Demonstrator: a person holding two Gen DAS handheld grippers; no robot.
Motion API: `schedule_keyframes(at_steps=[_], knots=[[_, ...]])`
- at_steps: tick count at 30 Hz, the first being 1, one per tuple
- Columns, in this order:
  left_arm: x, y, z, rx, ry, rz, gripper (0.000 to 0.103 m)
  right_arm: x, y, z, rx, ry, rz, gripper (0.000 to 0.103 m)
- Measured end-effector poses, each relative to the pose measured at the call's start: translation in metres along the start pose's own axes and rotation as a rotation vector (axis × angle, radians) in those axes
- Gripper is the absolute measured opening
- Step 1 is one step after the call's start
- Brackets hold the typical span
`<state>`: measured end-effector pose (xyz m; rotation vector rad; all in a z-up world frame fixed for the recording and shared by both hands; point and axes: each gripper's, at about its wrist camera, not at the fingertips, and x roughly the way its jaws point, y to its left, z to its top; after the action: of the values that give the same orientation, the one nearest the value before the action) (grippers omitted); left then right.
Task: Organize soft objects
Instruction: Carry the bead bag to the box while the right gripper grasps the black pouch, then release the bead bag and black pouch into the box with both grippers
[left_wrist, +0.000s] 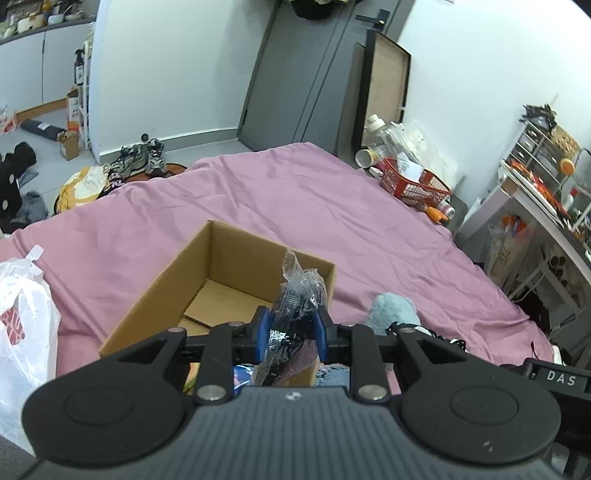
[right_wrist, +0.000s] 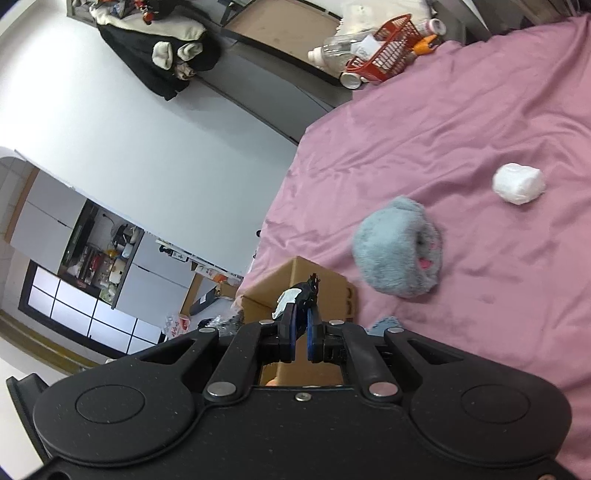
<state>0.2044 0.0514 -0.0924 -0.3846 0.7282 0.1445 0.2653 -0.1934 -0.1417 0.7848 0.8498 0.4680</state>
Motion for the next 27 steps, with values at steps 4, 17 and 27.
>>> schedule_keyframes(at_steps=[4,17,27], knots=[[0.002,0.015,0.003,-0.041,0.002,0.011,0.025,0.008,0.014,-0.005,-0.019,0.007,-0.003,0.005],[0.008,0.071,0.008,-0.182,0.027,0.050,0.025,0.037,0.062,-0.022,-0.098,0.034,-0.021,0.005],[0.014,0.095,0.010,-0.247,0.037,0.058,0.025,0.053,0.086,-0.034,-0.137,0.057,-0.043,0.005]])
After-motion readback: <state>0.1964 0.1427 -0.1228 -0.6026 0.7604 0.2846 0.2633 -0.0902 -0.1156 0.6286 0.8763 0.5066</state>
